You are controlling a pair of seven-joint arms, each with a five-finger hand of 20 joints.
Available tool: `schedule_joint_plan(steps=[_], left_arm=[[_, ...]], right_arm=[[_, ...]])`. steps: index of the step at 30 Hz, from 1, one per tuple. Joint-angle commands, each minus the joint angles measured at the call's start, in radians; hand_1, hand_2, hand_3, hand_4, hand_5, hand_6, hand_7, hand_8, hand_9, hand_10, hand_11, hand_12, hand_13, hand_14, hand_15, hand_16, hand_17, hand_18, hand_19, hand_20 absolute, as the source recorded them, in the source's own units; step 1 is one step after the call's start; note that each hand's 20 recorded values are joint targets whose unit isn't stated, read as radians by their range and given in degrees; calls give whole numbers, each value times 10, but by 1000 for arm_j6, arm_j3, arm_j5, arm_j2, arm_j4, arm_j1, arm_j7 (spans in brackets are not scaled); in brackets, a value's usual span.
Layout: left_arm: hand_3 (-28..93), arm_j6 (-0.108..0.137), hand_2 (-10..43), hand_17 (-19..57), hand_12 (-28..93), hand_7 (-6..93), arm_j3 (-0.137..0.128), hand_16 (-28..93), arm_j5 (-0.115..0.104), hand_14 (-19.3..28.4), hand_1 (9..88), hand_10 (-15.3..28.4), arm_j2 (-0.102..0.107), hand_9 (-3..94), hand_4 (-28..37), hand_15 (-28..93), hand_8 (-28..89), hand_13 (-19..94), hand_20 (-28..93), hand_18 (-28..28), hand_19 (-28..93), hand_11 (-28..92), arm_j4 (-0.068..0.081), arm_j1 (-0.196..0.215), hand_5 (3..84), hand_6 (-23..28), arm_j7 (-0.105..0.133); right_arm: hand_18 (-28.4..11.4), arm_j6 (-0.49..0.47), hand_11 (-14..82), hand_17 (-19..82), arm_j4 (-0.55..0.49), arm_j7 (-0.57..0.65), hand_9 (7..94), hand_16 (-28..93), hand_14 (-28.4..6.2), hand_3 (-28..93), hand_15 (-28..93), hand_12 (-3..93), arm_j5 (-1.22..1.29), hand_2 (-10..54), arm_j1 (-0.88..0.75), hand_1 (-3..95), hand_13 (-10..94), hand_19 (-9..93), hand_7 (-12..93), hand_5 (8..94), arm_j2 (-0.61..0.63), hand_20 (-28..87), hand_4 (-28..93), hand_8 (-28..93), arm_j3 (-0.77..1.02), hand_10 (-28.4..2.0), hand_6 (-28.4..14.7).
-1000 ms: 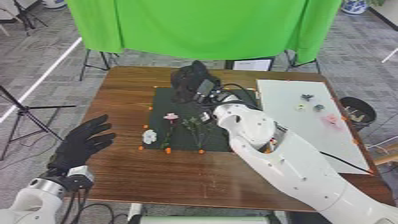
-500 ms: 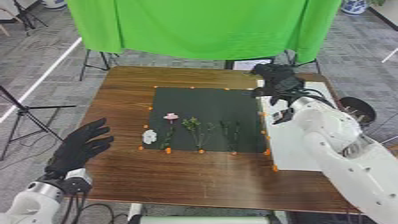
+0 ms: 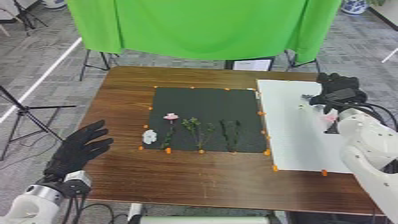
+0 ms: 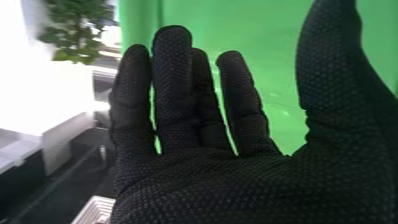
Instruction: Arrange flowers
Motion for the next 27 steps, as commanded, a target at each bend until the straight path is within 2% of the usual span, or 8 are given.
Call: schedule_joint_plan(steps=[1, 6, 7, 10, 14, 18, 20, 27], left_arm=[[722, 6, -25, -77, 144, 225, -10, -50, 0, 179, 261, 135, -9, 249, -283, 426, -123, 228, 54, 224, 472, 290, -8, 24, 299, 57, 2], [721, -2, -24, -77, 144, 226, -6, -50, 2, 180, 261, 135, -6, 249, -283, 426, -123, 228, 54, 224, 472, 290, -5, 15, 300, 57, -3], [721, -8, -24, -77, 144, 225, -10, -50, 4, 179, 261, 134, -11, 249, -283, 425, -123, 228, 54, 224, 472, 290, -4, 15, 300, 57, -7], [720, -1, -24, -77, 144, 225, -14, -50, 4, 180, 261, 134, -13, 249, -283, 425, -123, 228, 54, 224, 472, 288, -10, 27, 300, 58, -6], [721, -7, -24, -77, 145, 224, -9, -49, 4, 179, 260, 135, -5, 250, -283, 424, -122, 228, 54, 224, 472, 288, -4, 18, 303, 58, -6], [721, -16, -24, -77, 145, 224, -4, -49, 5, 179, 260, 135, -3, 251, -283, 424, -122, 228, 54, 224, 472, 288, 2, 6, 304, 58, -11], [720, -14, -24, -77, 145, 224, -1, -49, 5, 179, 260, 135, -1, 251, -283, 424, -122, 228, 54, 224, 472, 289, 2, 5, 304, 59, -9], [722, -18, -24, -77, 145, 223, 5, -49, 5, 179, 260, 135, 4, 251, -282, 425, -121, 228, 55, 223, 470, 288, 4, 1, 304, 59, -8]], right_arm=[[-189, -39, 318, 171, 60, 89, 345, 181, -106, 908, 736, 256, -37, -95, -61, 232, 406, 703, 443, 274, 26, 422, -282, -188, 35, -138, -38], [-192, -169, 294, 167, 58, 83, 372, 176, -106, 898, 735, 244, -9, -95, -89, 219, 411, 693, 422, 289, 17, 419, -283, -181, 84, -145, -44], [-193, -176, 289, 165, 59, 74, 378, 177, -106, 896, 734, 245, -2, -95, -93, 214, 412, 689, 413, 293, 18, 418, -283, -176, 91, -145, -45], [-195, -189, 286, 161, 66, 52, 383, 178, -106, 884, 730, 245, 5, -95, -97, 197, 413, 682, 407, 296, 19, 417, -283, -172, 96, -145, -46], [-195, -150, 292, 162, 85, 54, 400, 177, -104, 882, 726, 247, -15, -95, -95, 198, 423, 679, 406, 306, 26, 418, -283, -168, 74, -137, -44], [-192, -82, 347, 174, 113, 40, 412, 185, -91, 882, 720, 257, -41, -95, -75, 219, 452, 686, 411, 304, 32, 419, -283, -169, 35, -121, -42], [-188, -53, 382, 185, 128, 45, 425, 197, -85, 887, 715, 252, -56, -95, -59, 235, 468, 697, 437, 308, 33, 419, -283, -179, 10, -110, -35], [-175, -3, 464, 211, 162, 79, 540, 217, -62, 888, 698, 260, -2, -95, -20, 297, 553, 707, 508, 420, 29, 412, -283, -206, -49, -90, 1]])
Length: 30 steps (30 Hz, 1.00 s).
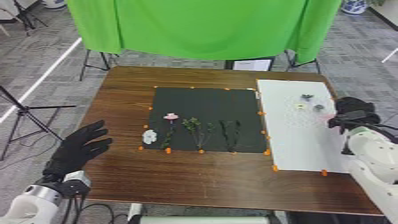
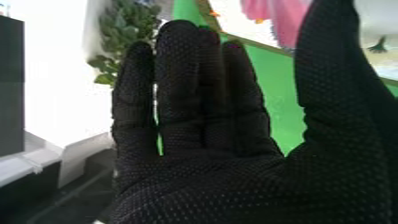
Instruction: Arrange flowers
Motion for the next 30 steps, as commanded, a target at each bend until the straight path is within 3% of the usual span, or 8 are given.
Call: schedule_joint_plan(steps=[1, 3, 5, 10, 20, 30], left_arm=[[722, -15, -25, -77, 145, 223, 9, -49, 3, 180, 260, 134, 7, 250, -282, 424, -121, 228, 55, 224, 471, 288, 6, -2, 304, 59, -9], [723, -16, -25, -77, 145, 223, 10, -49, 3, 180, 260, 134, 7, 250, -283, 424, -121, 228, 55, 224, 471, 289, 7, -1, 304, 59, -9], [724, -13, -25, -77, 145, 223, 8, -49, 4, 180, 260, 135, 6, 251, -283, 424, -121, 228, 55, 224, 471, 289, 4, 2, 304, 58, -10], [722, -12, -24, -77, 145, 223, 2, -49, 5, 179, 261, 135, 2, 250, -283, 423, -122, 228, 55, 224, 472, 289, 1, 7, 304, 59, -10], [722, -6, -24, -77, 145, 222, -2, -49, 5, 179, 261, 134, -3, 251, -283, 424, -121, 229, 55, 224, 472, 289, -6, 19, 305, 59, 0], [721, -5, -23, -77, 145, 223, 2, -49, 5, 179, 261, 135, -3, 250, -283, 425, -121, 228, 54, 224, 472, 289, -5, 14, 304, 59, -7]], right_arm=[[-175, 47, 474, 215, 30, 19, 557, 223, -59, 884, 696, 265, 22, -95, 34, 308, 566, 707, 522, 435, -4, 412, -283, -210, -32, -88, 8], [-172, 77, 462, 226, 37, 18, 595, 239, -56, 860, 690, 299, 10, -95, 28, 335, 590, 707, 543, 469, -1, 411, -283, -191, -39, -79, 20], [-168, 89, 365, 242, 42, 20, 664, 252, -53, 806, 682, 412, 2, -95, 29, 394, 621, 712, 590, 493, 0, 412, -283, -16, -44, -64, 33], [-162, 98, 272, 270, 47, 29, 801, 308, -44, 809, 661, 511, 18, -91, 32, 473, 706, 719, 586, 596, -2, 411, -282, 27, -41, -51, 36], [-164, 156, 263, 279, -9, -10, 828, 296, -46, 821, 674, 525, -30, -94, 86, 484, 721, 726, 570, 629, 0, 411, -283, 34, -65, -56, 31], [-162, 228, 257, 277, -137, -140, 831, 304, -46, 823, 675, 534, -17, -95, 282, 485, 720, 727, 565, 634, -32, 410, -283, 42, -228, -58, 30]])
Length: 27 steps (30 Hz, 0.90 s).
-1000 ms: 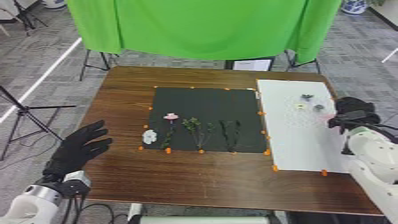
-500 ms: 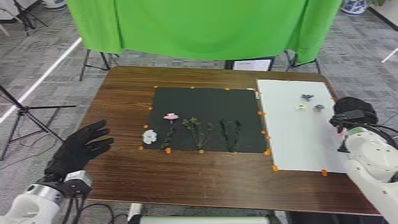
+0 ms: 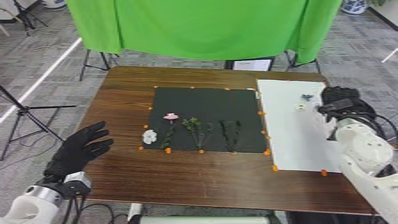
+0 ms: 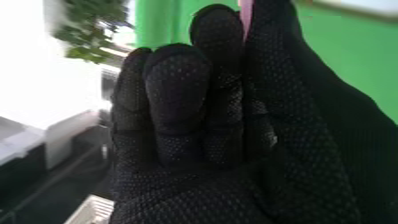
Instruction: Arrange flowers
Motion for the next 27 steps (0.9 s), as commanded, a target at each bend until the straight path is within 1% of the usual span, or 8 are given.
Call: schedule_joint_plan(steps=[1, 7, 13, 15, 16, 17, 24, 27], left_arm=[[721, -1, -23, -77, 145, 222, 1, -49, 4, 179, 261, 135, -7, 250, -283, 425, -121, 228, 54, 224, 472, 289, -5, 8, 304, 59, -10], [722, 0, -23, -77, 145, 222, 8, -49, 3, 179, 260, 136, -4, 250, -283, 425, -122, 228, 55, 224, 472, 290, -2, -1, 304, 58, -10], [722, 1, -23, -77, 145, 223, 10, -49, 4, 180, 260, 135, -5, 250, -283, 425, -121, 228, 54, 224, 472, 289, -1, -5, 304, 59, -12], [722, 16, -23, -77, 145, 222, 18, -49, -9, 180, 260, 135, 13, 250, -283, 425, -121, 228, 54, 224, 472, 290, -2, 2, 305, 59, 5], [722, 15, -23, -77, 145, 222, 18, -49, -9, 180, 260, 136, 13, 250, -283, 425, -121, 228, 54, 224, 472, 290, -1, 0, 305, 59, 2], [722, 19, -23, -77, 145, 222, 23, -49, -14, 180, 260, 136, 22, 250, -283, 425, -121, 228, 54, 224, 472, 289, 0, 0, 305, 59, 10], [722, 16, -23, -77, 145, 223, 28, -49, -9, 180, 260, 135, 15, 250, -283, 425, -122, 228, 54, 224, 472, 290, 1, -7, 304, 59, 6], [722, 8, -23, -77, 145, 223, 24, -50, -1, 180, 260, 135, 3, 250, -283, 425, -121, 228, 54, 224, 472, 290, 2, -13, 304, 59, -4]], right_arm=[[-161, 69, 257, 276, -117, -140, 831, 305, -46, 822, 675, 535, -10, -95, 188, 485, 719, 726, 564, 634, -38, 410, -283, 42, -123, -58, 30], [-160, 111, 256, 275, -126, -243, 830, 311, -44, 822, 676, 538, -22, -95, 325, 484, 717, 725, 563, 634, -100, 410, -283, 42, -276, -57, 32], [-158, 99, 255, 275, -79, -318, 832, 314, -42, 822, 677, 537, -35, -95, 437, 484, 717, 724, 562, 636, -188, 410, -283, 41, -419, -58, 34], [-158, 108, 255, 275, -48, -343, 832, 314, -42, 821, 677, 538, -47, -95, 468, 485, 717, 724, 562, 636, -223, 410, -283, 40, -465, -58, 34], [-158, 100, 255, 275, -42, -345, 832, 315, -42, 821, 677, 538, -49, -95, 478, 485, 717, 724, 562, 636, -233, 410, -283, 41, -481, -58, 34], [-158, 104, 254, 275, -29, -354, 832, 315, -41, 822, 677, 537, -50, -95, 490, 484, 717, 724, 562, 635, -250, 410, -283, 41, -500, -58, 34], [-158, 102, 255, 275, 25, -394, 832, 316, -40, 823, 676, 539, -74, -95, 520, 483, 717, 723, 562, 636, -323, 411, -283, 42, -568, -57, 34], [-158, 102, 255, 275, 39, -403, 831, 316, -40, 822, 676, 539, -84, -95, 527, 483, 718, 722, 562, 636, -339, 412, -283, 42, -592, -57, 34]])
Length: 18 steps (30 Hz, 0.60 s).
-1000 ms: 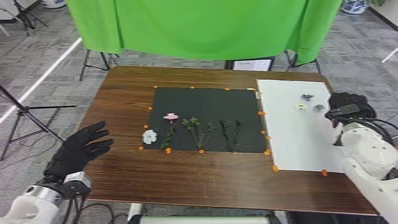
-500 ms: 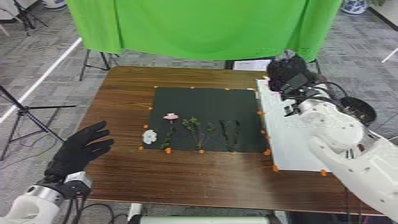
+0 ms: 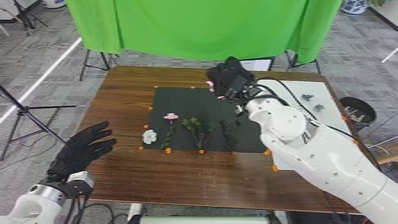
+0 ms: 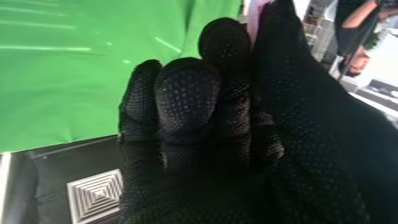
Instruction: Arrange flowers
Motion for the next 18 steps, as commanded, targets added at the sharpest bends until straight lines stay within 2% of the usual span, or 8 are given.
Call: schedule_joint_plan(steps=[1, 18], left_arm=[[722, -1, -23, -77, 145, 223, 1, -50, 4, 180, 260, 135, -15, 250, -283, 425, -121, 228, 54, 224, 472, 290, 2, -3, 304, 59, -7], [721, -13, -22, -77, 145, 223, 16, -49, 8, 180, 261, 130, -12, 256, -283, 425, -121, 228, 54, 223, 471, 290, 12, -27, 305, 59, -15]], right_arm=[[-157, 7, 256, 274, 18, -38, 831, 316, -40, 821, 676, 540, -41, -95, 24, 484, 717, 722, 562, 635, -72, 412, -283, 44, -59, -57, 35], [-157, 46, 257, 274, 80, -38, 830, 315, -39, 819, 677, 538, -71, -95, 45, 483, 716, 720, 564, 633, -121, 414, -283, 39, -137, -56, 36]])
